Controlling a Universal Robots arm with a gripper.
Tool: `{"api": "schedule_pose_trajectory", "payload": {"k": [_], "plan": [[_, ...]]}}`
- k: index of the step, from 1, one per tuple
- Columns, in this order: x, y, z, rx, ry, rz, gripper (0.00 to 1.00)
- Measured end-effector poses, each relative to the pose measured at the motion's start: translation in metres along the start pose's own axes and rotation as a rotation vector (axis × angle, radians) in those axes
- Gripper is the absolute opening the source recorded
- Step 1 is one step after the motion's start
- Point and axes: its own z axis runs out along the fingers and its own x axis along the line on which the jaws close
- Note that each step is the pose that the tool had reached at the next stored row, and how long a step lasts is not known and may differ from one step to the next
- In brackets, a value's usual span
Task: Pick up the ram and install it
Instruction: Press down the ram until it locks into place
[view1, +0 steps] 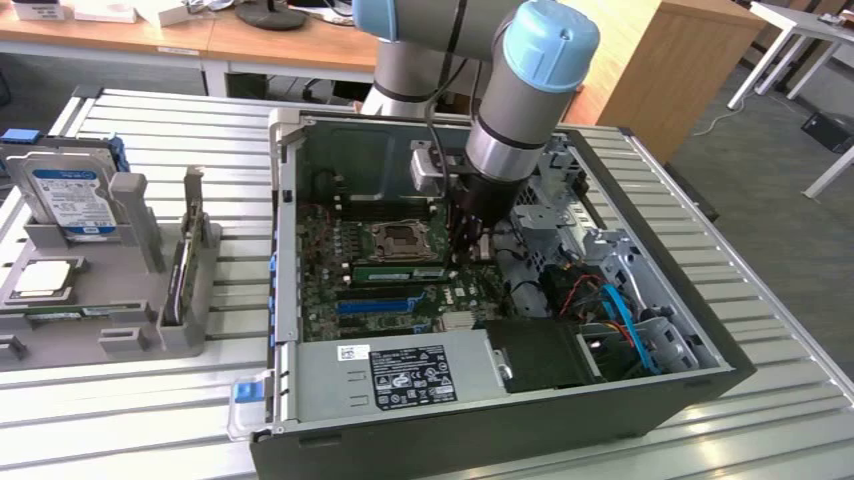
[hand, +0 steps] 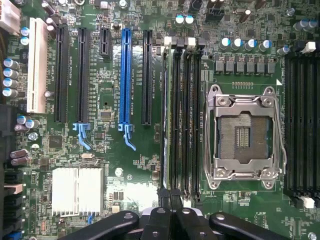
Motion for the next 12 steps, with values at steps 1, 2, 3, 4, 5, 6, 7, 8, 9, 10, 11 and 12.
{"api": "schedule_pose_trajectory", "payload": {"k": [1, 2, 3, 4, 5, 6, 7, 8, 9, 10, 11, 12], "plan": [[0.0, 0.0, -0.0017, 0.0001, -0.0002, 0.0, 0.11], [0.0, 0.0001, -0.0036, 0.0001, -0.0001, 0.0, 0.11], [0.0, 0.0001, -0.0055, 0.0001, -0.0001, 0.0, 0.11], [0.0, 0.0002, -0.0076, 0.0001, -0.0002, 0.0, 0.11], [0.0, 0.0003, -0.0094, 0.0001, 0.0, 0.0, 0.11], [0.0, 0.0003, -0.0109, 0.0001, 0.0, 0.0, 0.11], [0.0, 0.0004, -0.0125, 0.0001, 0.0, 0.0, 0.11], [0.0, 0.0004, -0.0138, 0.0, 0.0, 0.0, 0.11], [-0.001, 0.0004, -0.0149, 0.0001, -0.0001, 0.0, 0.11], [-0.001, 0.0004, -0.0154, 0.0001, -0.0001, 0.0, 0.11], [-0.001, 0.0004, -0.0154, 0.0001, -0.0003, 0.0, 0.11], [-0.001, 0.0004, -0.0154, 0.0001, -0.0003, 0.0, 0.11]]}}
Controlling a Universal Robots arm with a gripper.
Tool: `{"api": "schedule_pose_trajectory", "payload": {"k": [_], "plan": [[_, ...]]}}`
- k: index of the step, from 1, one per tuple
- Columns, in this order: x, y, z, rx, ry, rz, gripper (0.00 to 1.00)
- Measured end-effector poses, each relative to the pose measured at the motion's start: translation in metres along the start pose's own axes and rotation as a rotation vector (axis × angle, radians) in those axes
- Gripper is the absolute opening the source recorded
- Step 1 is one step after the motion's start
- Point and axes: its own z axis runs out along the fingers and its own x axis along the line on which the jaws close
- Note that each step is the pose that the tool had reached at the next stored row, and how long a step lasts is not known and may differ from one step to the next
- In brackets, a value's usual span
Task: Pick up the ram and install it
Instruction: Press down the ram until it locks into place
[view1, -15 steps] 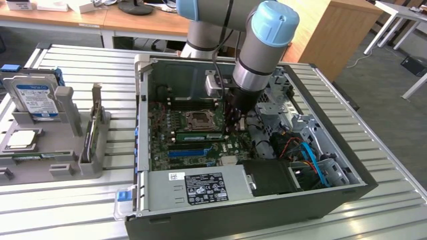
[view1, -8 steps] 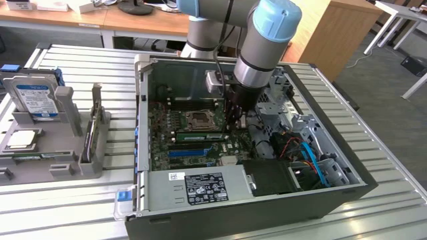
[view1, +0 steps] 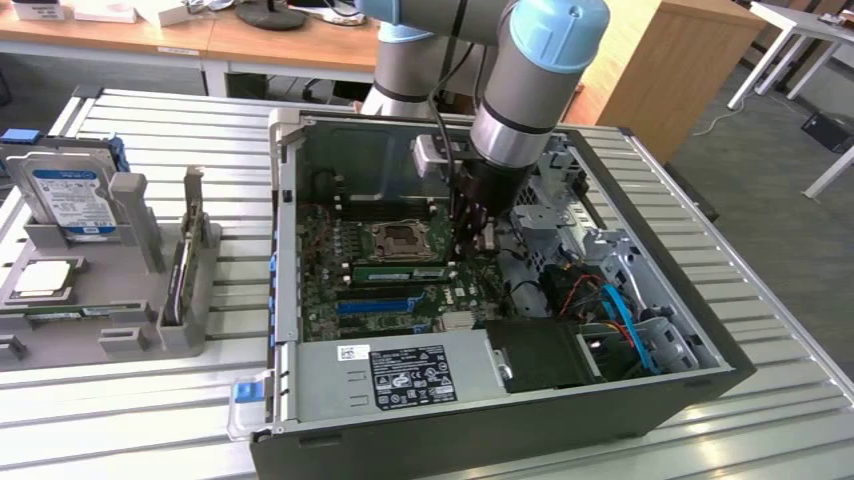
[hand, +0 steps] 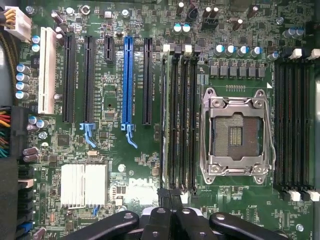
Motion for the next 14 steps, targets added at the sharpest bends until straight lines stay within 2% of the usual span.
{"api": "schedule_pose_trajectory", "payload": {"k": [3, 14], "plan": [[0.0, 0.0014, 0.0, 0.0, 0.0001, 0.0, 0.11], [0.0, 0.034, 0.0011, 0.0077, 0.0002, 0.0, 0.11]]}}
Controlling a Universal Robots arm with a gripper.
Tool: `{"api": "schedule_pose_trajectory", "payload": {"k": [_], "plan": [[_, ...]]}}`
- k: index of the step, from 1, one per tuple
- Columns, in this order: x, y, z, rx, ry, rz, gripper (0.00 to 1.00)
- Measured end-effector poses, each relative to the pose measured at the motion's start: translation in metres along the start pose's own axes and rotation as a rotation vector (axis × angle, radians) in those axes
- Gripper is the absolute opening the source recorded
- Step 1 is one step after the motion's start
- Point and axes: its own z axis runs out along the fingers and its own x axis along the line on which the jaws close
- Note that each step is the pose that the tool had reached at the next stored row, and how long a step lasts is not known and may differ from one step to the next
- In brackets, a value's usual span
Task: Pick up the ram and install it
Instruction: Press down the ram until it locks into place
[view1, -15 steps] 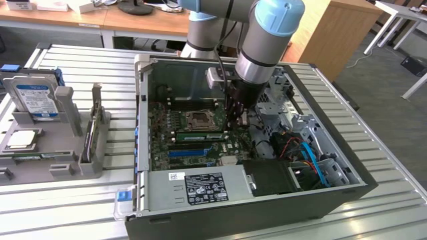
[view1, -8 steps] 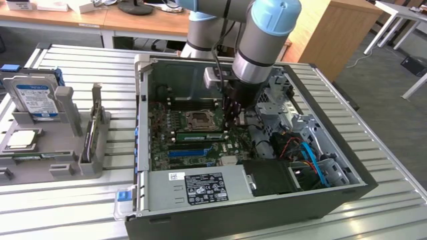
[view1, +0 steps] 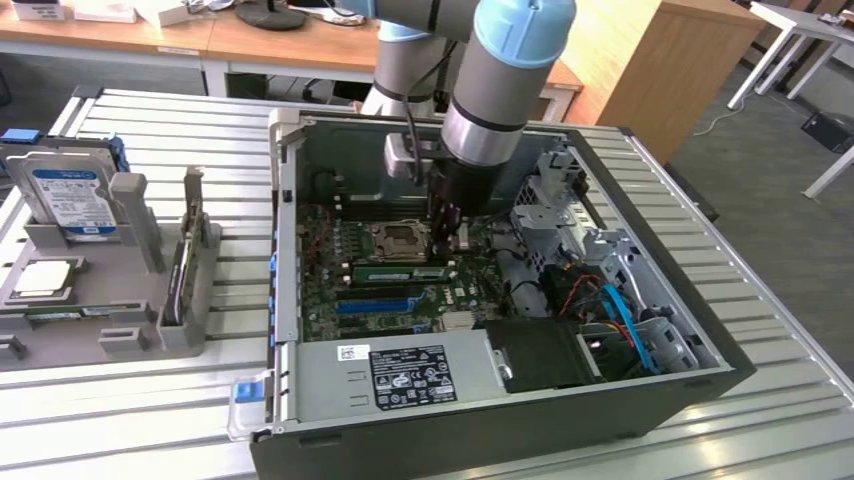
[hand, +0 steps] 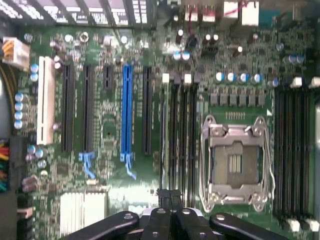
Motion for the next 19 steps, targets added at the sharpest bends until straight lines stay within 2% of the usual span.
{"api": "schedule_pose_trajectory", "payload": {"k": [9, 19], "plan": [[0.0, 0.0269, 0.0008, 0.0013, 0.0, 0.0, 0.11], [0.0, 0.0458, 0.0013, 0.0015, 0.0, 0.0, 0.11]]}}
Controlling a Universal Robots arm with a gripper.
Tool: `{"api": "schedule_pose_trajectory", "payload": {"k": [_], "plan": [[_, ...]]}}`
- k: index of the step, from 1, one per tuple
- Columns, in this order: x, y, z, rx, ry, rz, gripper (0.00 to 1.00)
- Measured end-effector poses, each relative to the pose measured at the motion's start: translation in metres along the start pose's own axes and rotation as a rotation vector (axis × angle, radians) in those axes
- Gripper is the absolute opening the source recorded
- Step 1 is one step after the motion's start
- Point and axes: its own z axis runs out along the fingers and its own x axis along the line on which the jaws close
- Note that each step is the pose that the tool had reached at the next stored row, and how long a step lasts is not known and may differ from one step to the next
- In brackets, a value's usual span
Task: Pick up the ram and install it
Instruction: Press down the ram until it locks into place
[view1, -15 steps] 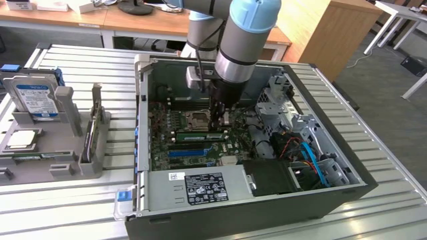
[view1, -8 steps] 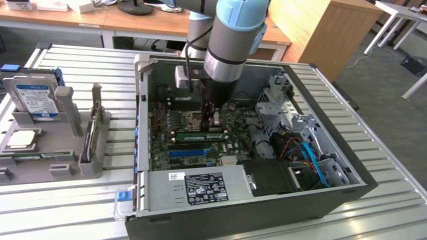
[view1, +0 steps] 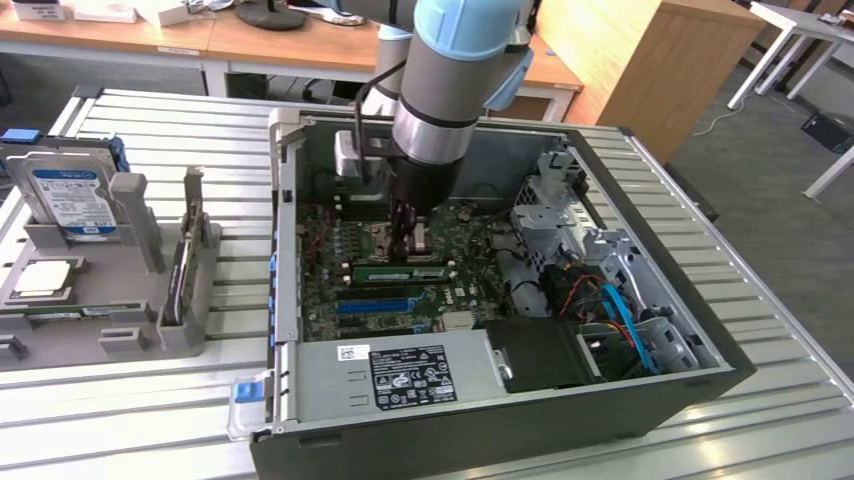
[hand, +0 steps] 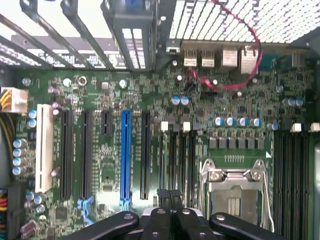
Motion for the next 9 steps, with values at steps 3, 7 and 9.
{"api": "schedule_pose_trajectory", "payload": {"k": [3, 7, 9], "plan": [[0.0, 0.006, 0.0002, 0.0, 0.0, 0.0, 0.11], [0.0, 0.014, 0.0003, 0.0, 0.0, 0.0, 0.11], [0.0, 0.0161, 0.0004, 0.0001, 0.0, 0.0, 0.11]]}}
